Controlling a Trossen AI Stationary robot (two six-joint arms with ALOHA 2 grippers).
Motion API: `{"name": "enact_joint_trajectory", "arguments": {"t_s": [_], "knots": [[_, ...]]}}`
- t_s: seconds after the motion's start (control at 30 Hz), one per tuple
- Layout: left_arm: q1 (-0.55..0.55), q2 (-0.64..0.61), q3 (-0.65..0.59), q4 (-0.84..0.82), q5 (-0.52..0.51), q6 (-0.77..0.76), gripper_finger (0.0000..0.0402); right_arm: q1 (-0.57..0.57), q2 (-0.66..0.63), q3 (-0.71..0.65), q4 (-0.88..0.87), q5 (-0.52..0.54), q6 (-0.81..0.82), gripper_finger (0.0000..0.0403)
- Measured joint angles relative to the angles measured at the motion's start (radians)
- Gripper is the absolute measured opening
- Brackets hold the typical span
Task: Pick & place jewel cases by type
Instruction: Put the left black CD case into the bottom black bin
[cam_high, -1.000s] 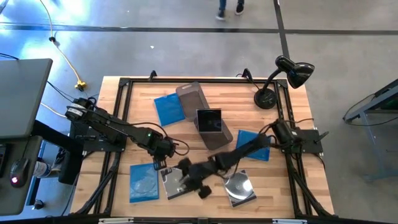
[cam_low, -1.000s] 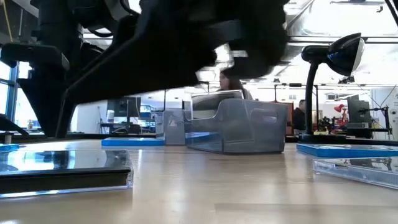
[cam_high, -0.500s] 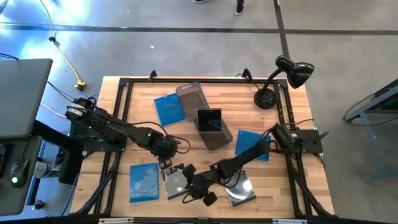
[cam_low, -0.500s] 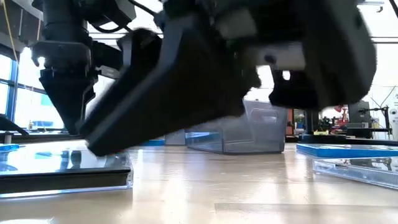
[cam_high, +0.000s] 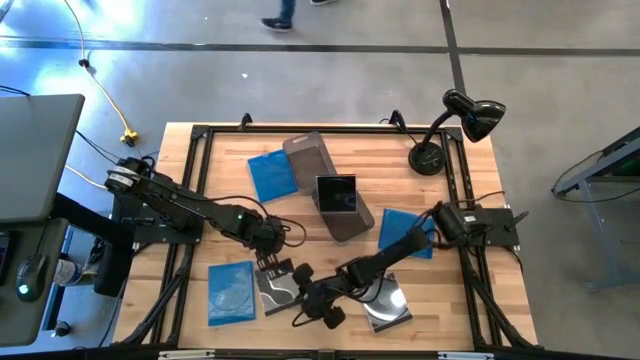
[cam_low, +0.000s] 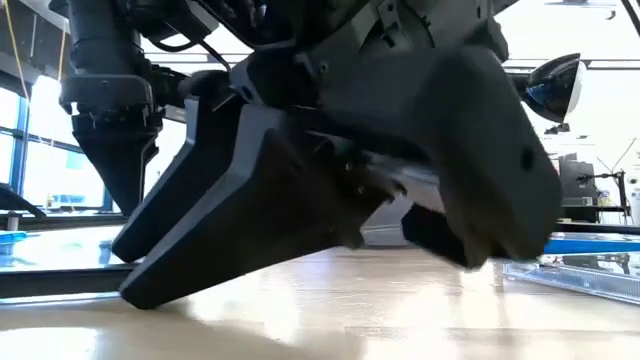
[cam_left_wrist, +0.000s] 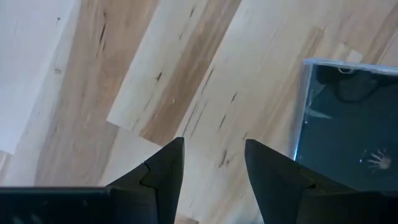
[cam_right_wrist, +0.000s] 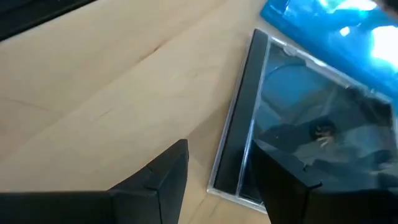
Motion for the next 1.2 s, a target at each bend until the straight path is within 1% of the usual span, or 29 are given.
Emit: {"name": "enact_joint_trajectory", "arguments": {"t_s": [0.1,0.23,0.3,0.33,0.47,0.57,0.7,0.8,0.87,0.93,0.97,1.03,1.07,1.1,1.13,1.2], "knots": [[0.0,0.0,0.0,-0.002,0.001,0.013,0.0168,-0.01,-0.001,-0.001,0.005,0.042,-0.02,0.0172],[0.0,0.0,0.0,-0.004,0.039,0.015,0.0168,-0.039,-0.019,-0.002,-0.042,0.135,-0.047,0.0172],[0.0,0.0,0.0,-0.003,0.054,0.014,0.0168,-0.058,-0.019,-0.002,-0.064,0.149,-0.061,0.0172],[0.0,0.0,0.0,-0.001,0.06,0.013,0.0168,-0.065,-0.02,-0.001,-0.078,0.177,-0.063,0.0172],[0.0,0.0,0.0,0.004,0.08,-0.009,0.0168,-0.102,-0.026,0.002,-0.159,0.191,-0.058,0.0172],[0.0,0.0,0.0,0.005,0.099,-0.018,0.0168,-0.12,-0.035,0.001,-0.201,0.248,-0.067,0.0172],[0.0,0.0,0.0,0.004,0.102,-0.07,0.0168,-0.129,-0.07,-0.002,-0.31,0.331,-0.088,0.0172],[0.0,0.0,0.0,0.002,0.102,-0.126,0.0168,-0.126,-0.117,-0.006,-0.437,0.39,-0.055,0.0172],[0.0,0.0,0.0,-0.002,0.102,-0.193,0.0168,-0.124,-0.158,-0.007,-0.512,0.398,0.025,0.0172],[0.0,0.0,0.0,-0.01,0.102,-0.24,0.0168,-0.12,-0.195,-0.005,-0.558,0.372,0.174,0.0172],[0.0,0.0,0.0,-0.011,0.102,-0.25,0.0168,-0.118,-0.206,-0.004,-0.563,0.33,0.267,0.0172],[0.0,0.0,0.0,-0.021,0.114,-0.268,0.0168,-0.118,-0.207,-0.004,-0.542,0.207,0.44,0.0172],[0.0,0.003,0.0,-0.039,0.124,-0.273,0.0168,-0.114,-0.205,-0.005,-0.522,0.156,0.502,0.0172],[0.002,0.004,0.0,-0.068,0.126,-0.275,0.0168,-0.11,-0.205,-0.006,-0.501,0.129,0.553,0.0172],[0.009,0.006,0.0,-0.106,0.121,-0.277,0.0168,-0.102,-0.204,-0.006,-0.478,0.127,0.603,0.0172],[0.022,0.006,-0.002,-0.18,0.116,-0.292,0.0168,-0.085,-0.2,-0.004,-0.446,0.161,0.678,0.0172]]}}
